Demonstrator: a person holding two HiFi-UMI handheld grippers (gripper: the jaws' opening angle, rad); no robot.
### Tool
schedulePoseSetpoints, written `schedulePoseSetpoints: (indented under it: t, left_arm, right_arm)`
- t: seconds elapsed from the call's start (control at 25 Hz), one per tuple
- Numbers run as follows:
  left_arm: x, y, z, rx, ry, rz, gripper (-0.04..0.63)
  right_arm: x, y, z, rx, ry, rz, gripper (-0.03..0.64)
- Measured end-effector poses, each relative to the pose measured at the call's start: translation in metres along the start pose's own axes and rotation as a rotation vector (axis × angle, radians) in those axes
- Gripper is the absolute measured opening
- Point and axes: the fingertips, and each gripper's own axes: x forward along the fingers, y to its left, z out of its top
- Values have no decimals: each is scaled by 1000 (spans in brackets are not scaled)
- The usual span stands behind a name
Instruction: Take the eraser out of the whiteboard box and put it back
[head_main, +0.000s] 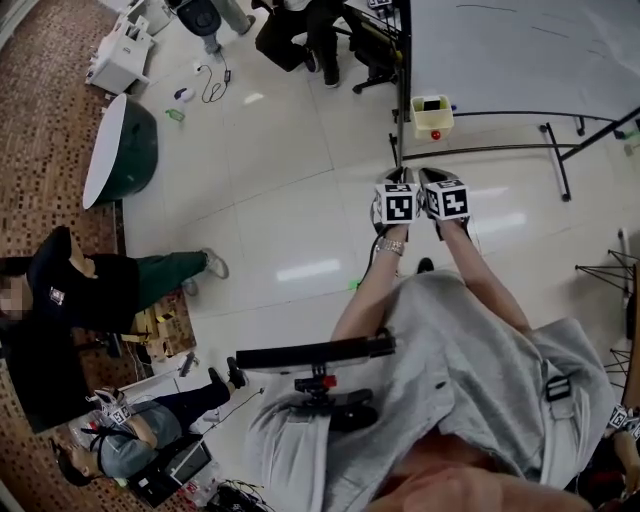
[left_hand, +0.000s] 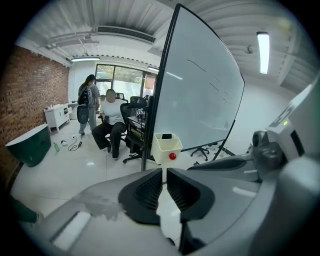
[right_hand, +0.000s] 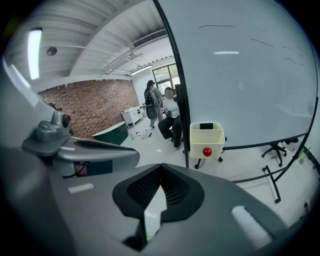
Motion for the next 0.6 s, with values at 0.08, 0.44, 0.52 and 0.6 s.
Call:
schedulePoseSetpoints:
  t: [0.08,0.44,0.52,0.6]
  left_arm:
    - [-3,4,1,7,-4,-5,31]
    - [-12,22,2,23,-10,-22,31]
    - [-12,23,3,27,-10,-24,31]
    - [-12,24,5,33,-13,-29,31]
  right_arm:
    - [1,4,-1,12,3,-6,3]
    - [7,24,6,10,-8,-16,3]
    - [8,26,6,10,-9,-12,3]
    - [9,27,7,10,-11,-11,3]
